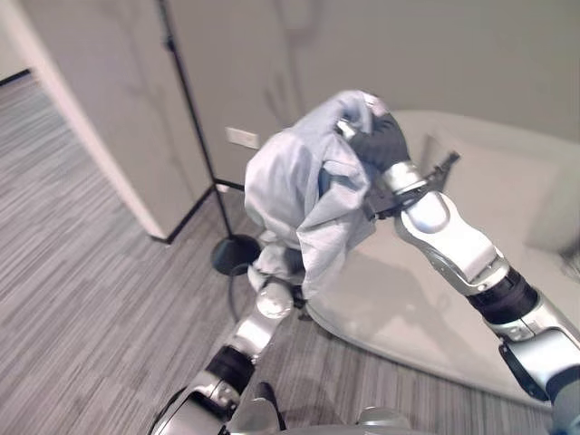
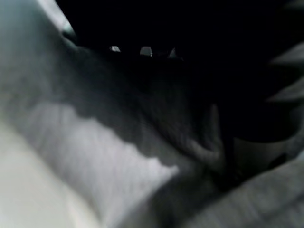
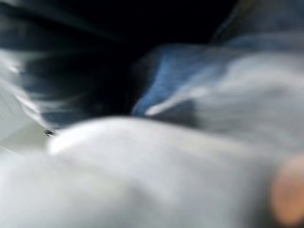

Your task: Hang the clothes on the sofa on the clothes rack.

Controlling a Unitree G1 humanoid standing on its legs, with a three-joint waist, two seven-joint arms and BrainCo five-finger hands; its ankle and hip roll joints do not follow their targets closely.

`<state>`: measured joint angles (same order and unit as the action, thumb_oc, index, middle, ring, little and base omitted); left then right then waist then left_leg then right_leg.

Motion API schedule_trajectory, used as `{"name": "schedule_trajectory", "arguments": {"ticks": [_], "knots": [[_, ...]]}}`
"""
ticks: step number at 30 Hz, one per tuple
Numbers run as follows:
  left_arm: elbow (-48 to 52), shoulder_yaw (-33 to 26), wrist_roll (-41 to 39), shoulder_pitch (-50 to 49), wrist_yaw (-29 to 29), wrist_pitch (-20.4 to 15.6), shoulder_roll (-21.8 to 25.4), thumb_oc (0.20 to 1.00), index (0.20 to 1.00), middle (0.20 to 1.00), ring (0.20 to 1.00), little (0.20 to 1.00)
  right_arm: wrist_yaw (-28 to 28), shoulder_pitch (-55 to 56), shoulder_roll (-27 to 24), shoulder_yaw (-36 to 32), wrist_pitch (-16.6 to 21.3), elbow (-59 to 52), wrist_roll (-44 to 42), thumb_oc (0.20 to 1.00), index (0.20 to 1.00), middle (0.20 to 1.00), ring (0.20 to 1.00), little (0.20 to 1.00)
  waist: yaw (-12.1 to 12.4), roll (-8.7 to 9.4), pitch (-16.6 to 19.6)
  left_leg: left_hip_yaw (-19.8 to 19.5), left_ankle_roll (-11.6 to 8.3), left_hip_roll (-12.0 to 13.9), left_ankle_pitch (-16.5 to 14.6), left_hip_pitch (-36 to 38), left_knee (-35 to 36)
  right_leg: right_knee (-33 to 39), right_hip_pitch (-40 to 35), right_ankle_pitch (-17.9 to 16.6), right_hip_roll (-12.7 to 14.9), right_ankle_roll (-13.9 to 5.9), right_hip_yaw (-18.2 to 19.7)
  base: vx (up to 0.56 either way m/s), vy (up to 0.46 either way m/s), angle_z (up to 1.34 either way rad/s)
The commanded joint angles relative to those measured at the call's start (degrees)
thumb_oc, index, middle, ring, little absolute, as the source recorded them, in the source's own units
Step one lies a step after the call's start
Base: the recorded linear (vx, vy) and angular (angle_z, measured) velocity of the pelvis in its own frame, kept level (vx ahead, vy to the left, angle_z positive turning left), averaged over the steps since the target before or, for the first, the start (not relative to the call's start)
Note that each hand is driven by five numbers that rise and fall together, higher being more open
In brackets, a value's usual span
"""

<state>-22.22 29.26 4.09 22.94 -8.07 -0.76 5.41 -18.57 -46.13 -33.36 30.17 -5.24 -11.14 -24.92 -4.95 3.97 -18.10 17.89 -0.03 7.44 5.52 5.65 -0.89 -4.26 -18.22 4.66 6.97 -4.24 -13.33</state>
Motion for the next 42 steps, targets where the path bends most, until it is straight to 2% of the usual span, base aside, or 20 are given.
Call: {"name": "schedule_trajectory", "arguments": {"ticks": [1,4,5,11,17,19,21,23,25,28,31,32,34,35,36,37,38,40,41,42], "knots": [[-1.7,0.8,2.8,2.4,2.5,-4.1,-1.5,1.0,1.0,1.0,1.0,1.0,-0.9,-7.5,-1.3,-1.7,5.4,0.5,-1.7,0.2,0.2,0.2,0.2,0.2,1.1,-0.35,4.8,0.9,-5.24,-3.2,-3.1,4.6,2.4,-1.1,-1.8,-9.2,-0.3,-0.53,3.1,-0.06,-0.116,-0.15],[-5.6,3.3,3.1,7.4,2.4,-4.2,-2.5,1.0,1.0,1.0,1.0,1.0,-0.6,-10.0,-0.4,0.0,5.9,1.0,-2.9,0.2,0.2,0.2,0.2,0.2,-0.2,-0.79,4.2,0.7,-5.84,-2.1,-2.7,4.2,2.2,0.9,-1.4,-9.0,-1.1,-0.25,3.9,-0.07,-0.093,-0.08],[-11.9,5.2,2.5,12.6,1.7,-3.5,-5.3,0.2,0.2,0.2,0.2,0.2,-0.5,-12.8,1.8,1.2,6.1,1.2,-2.9,0.2,0.2,0.2,0.2,0.2,-1.8,-1.32,4.9,0.7,-6.18,-1.6,-2.5,3.9,2.4,3.2,-1.3,-8.9,-1.3,-0.11,4.3,-0.06,-0.089,-0.07],[-14.7,1.7,-2.4,10.7,1.3,-2.1,-10.6,0.2,0.2,0.2,0.2,0.2,-0.8,-12.6,1.4,0.4,6.9,1.3,-1.6,0.2,0.2,0.2,0.2,0.2,-3.7,-2.56,6.5,0.0,-6.34,-1.2,-2.2,3.2,2.1,6.5,-1.0,-8.8,-2.0,0.19,5.0,-0.04,-0.058,0.06],[-16.2,-5.6,-3.2,5.5,-1.6,-0.7,-10.7,0.2,0.2,0.2,0.2,0.2,-1.7,-7.4,-3.3,-2.9,7.6,-0.6,-3.1,0.2,0.2,0.2,0.2,0.2,-3.6,-3.04,7.4,-0.9,-6.35,-1.0,-2.1,2.9,2.7,9.3,-0.4,-8.3,-3.0,0.16,5.0,-0.08,-0.05,0.08],[-14.7,-7.2,-2.0,3.5,-2.9,-0.4,-8.7,0.2,0.2,0.2,0.2,0.2,-1.5,-4.1,-4.6,-4.7,7.6,-2.7,-4.1,0.2,0.2,0.2,0.2,0.2,-3.3,-3.2,7.6,-1.0,-6.38,-0.9,-1.9,2.8,3.2,9.3,0.4,-7.9,-3.3,0.27,5.2,-0.06,-0.037,0.01],[-8.9,-11.1,0.6,-2.2,-4.9,-0.4,-5.0,0.2,0.2,0.2,0.2,0.2,-0.3,7.2,-6.0,-11.6,7.4,-8.8,-3.6,0.2,0.2,0.2,0.2,0.2,-2.4,-2.67,7.3,-0.1,-7.7,-0.3,-1.9,2.6,2.1,9.3,1.3,-7.8,-2.6,0.41,4.0,-0.05,-0.034,0.05],[-5.9,-13.6,2.7,-4.2,-6.7,-0.3,-2.0,0.2,0.2,0.2,0.2,0.2,0.3,10.9,-5.2,-14.1,7.3,-11.0,-3.2,0.2,0.2,0.2,0.2,0.2,-1.7,-2.4,7.2,-0.7,-8.12,0.1,-2.9,3.0,1.1,9.3,1.1,-7.4,-1.8,0.36,3.7,-0.03,-0.012,0.18],[0.0,-18.8,6.1,-7.0,-9.5,-0.1,3.0,0.2,0.2,0.2,0.2,0.2,1.8,16.3,-5.0,-17.4,7.1,-14.2,-2.0,0.2,0.2,0.2,0.2,0.2,-0.8,-2.29,7.5,-1.1,-6.92,2.0,-3.6,3.9,0.8,9.3,1.7,-7.7,-0.7,0.54,2.9,0.0,0.053,0.05],[3.4,-23.5,9.4,-7.3,-13.5,0.3,8.5,0.2,0.2,0.2,0.2,0.2,2.5,17.5,-4.9,-17.5,7.0,-15.6,-0.2,0.2,0.2,0.2,0.2,0.2,0.1,-2.09,8.4,-3.1,-4.48,4.9,-3.2,4.2,1.5,9.3,2.3,-7.4,0.0,0.54,2.7,0.03,0.095,0.03],[4.8,-27.6,11.8,-5.6,-18.0,1.5,14.7,0.2,0.2,0.2,0.2,0.2,2.2,14.0,-5.4,-14.2,7.1,-15.1,1.8,0.2,0.2,0.2,0.2,0.2,0.8,-0.6,8.6,-7.0,-3.86,9.0,-1.9,3.2,3.3,9.3,3.3,-8.0,2.0,-0.05,4.3,0.03,0.218,-0.2],[5.6,-29.8,13.2,-4.2,-20.6,2.2,18.8,0.2,0.2,0.2,0.2,0.2,2.0,12.1,-4.9,-12.2,7.2,-15.1,3.7,0.2,0.2,0.2,0.2,0.2,1.1,0.17,8.9,-9.2,-3.74,13.4,-0.5,2.7,5.3,9.3,3.5,-8.6,3.5,-0.56,6.3,0.08,0.36,-0.24],[7.5,-31.7,14.4,-3.9,-21.6,2.8,21.0,0.2,0.2,0.2,0.2,0.2,2.1,12.4,-3.7,-12.5,6.9,-16.1,5.1,0.2,0.2,0.2,0.2,0.2,1.0,0.22,9.5,-10.1,-4.27,16.5,-0.6,1.7,5.9,9.3,4.1,-8.9,4.2,-0.54,7.9,0.11,0.434,-0.33],[8.5,-33.1,14.6,-3.5,-22.1,2.7,21.4,0.2,0.2,0.2,0.2,0.2,2.4,14.7,-1.5,-14.1,6.7,-17.6,6.5,0.2,0.2,0.2,0.2,0.2,1.5,0.1,10.0,-11.6,-5.01,18.4,-0.2,0.1,5.9,9.3,4.2,-9.0,5.6,-0.56,9.3,0.11,0.391,-0.24],[8.6,-33.1,14.6,-3.5,-22.1,2.8,21.5,0.2,0.2,0.2,0.2,0.2,2.4,14.9,-1.4,-14.3,6.6,-17.8,6.5,0.2,0.2,0.2,0.2,0.2,1.5,0.15,10.2,-11.6,-5.03,18.4,-0.1,0.0,5.9,9.3,4.3,-9.0,5.6,-0.55,9.3,0.16,0.632,0.12],[9.7,-34.0,14.8,-3.9,-21.5,2.3,20.7,0.2,0.2,0.2,0.2,0.2,3.4,18.1,3.0,-17.3,6.3,-19.7,7.6,0.2,0.2,0.2,0.2,0.2,2.0,-0.69,10.7,-14.0,-5.57,18.6,0.7,0.4,5.4,9.3,5.0,-9.7,7.8,-0.34,10.7,0.11,0.568,0.2],[9.7,-33.2,15.1,-4.1,-21.3,1.3,20.5,0.2,0.2,0.2,0.2,0.2,3.4,20.7,5.6,-19.2,5.9,-20.2,9.2,0.2,0.2,0.2,0.2,0.2,2.3,-0.73,11.2,-13.9,-6.37,18.0,0.8,0.0,3.3,9.3,5.3,-10.5,9.8,-0.22,11.0,0.16,0.761,0.1],[7.8,-30.1,15.0,-3.2,-20.2,-0.3,20.0,0.2,0.2,0.2,0.2,0.2,4.0,24.8,9.1,-23.5,5.5,-21.2,11.5,0.2,0.2,0.2,0.2,0.2,2.3,-0.94,11.8,-13.1,-7.6,15.8,0.6,-0.8,0.1,9.3,5.4,-11.4,13.2,-0.09,10.6,0.13,0.721,0.13],[6.1,-27.7,15.3,-2.4,-18.7,-1.8,19.2,0.2,0.2,0.2,0.2,0.2,3.0,27.5,12.2,-30.2,4.6,-19.4,15.9,0.2,0.2,0.2,0.2,0.2,2.3,-1.39,11.2,-12.5,-9.43,13.0,0.2,-2.2,-2.2,9.0,5.6,-11.9,17.4,0.14,9.5,0.12,0.801,0.29],[6.0,-26.5,15.8,-2.2,-18.1,-2.3,20.2,0.2,0.2,0.2,0.2,0.2,3.3,28.5,13.6,-32.4,4.3,-18.9,17.0,0.2,0.2,0.2,0.2,0.2,2.2,-1.4,10.8,-11.8,-9.14,12.0,-0.3,-2.4,-2.2,8.7,6.1,-11.8,18.4,0.28,9.1,0.1,0.793,0.42]]}}
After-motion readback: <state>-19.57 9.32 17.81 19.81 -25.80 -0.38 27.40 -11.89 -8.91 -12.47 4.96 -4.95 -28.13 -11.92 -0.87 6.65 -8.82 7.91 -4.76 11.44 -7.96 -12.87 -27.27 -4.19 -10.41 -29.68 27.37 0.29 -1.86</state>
